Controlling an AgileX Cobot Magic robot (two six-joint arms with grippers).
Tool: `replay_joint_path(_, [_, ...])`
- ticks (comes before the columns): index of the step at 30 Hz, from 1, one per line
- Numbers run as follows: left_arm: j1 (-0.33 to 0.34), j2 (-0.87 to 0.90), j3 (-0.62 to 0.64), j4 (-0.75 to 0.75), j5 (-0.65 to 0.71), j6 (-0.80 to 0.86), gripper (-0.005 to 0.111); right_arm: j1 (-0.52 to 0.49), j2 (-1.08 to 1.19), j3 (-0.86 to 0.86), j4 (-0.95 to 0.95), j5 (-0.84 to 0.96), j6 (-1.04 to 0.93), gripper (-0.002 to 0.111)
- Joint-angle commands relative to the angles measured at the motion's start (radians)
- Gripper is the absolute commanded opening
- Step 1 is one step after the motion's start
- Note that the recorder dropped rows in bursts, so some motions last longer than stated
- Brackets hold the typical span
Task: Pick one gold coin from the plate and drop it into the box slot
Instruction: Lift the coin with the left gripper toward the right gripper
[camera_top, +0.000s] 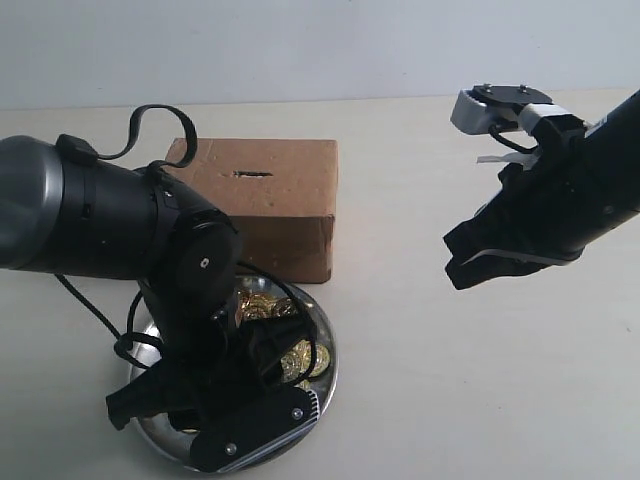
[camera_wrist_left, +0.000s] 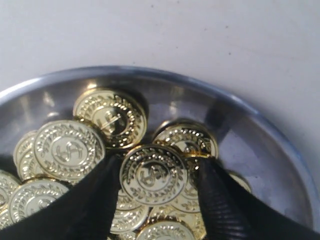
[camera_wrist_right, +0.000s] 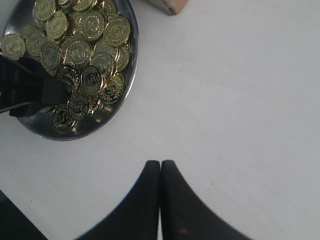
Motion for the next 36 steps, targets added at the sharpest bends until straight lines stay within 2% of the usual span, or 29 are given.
replay_joint_path(1, [-0.007, 0.027, 0.014, -0.023, -0.018, 0.001, 0.048, 0.002, -0.001, -0.006, 0.007, -0.001, -0.007, 0.000])
replay_joint_path(7, [-0.007, 0.027, 0.014, -0.023, -0.035, 0.001, 0.035, 0.002, -0.001, -0.006, 0.007, -0.002, -0.007, 0.000])
replay_joint_path(15, [-0.007, 0.027, 0.014, -0.023, -0.058, 0.001, 0.034, 0.002, -0.001, -0.006, 0.007, -0.004, -0.007, 0.000])
replay_joint_path(18, [-0.007, 0.013, 0.014, -0.023, -0.058, -0.020, 0.029, 0.002, -0.001, -0.006, 0.007, -0.003, -0.013, 0.000])
replay_joint_path(24, [0.003, -0.082, 0.014, 0.037, -0.095, -0.258, 0.027, 0.002, -0.026, -0.008, 0.071, -0.003, -0.083, 0.000])
replay_joint_path(31, [0.104, -0.219, 0.014, 0.138, -0.062, -0.580, 0.027, 0.002, -0.055, -0.006, 0.192, -0.003, -0.128, 0.000])
replay_joint_path(36, [0.183, -0.323, 0.014, 0.123, -0.003, -0.721, 0.027, 0.002, -0.055, -0.006, 0.507, 0.001, -0.278, 0.000])
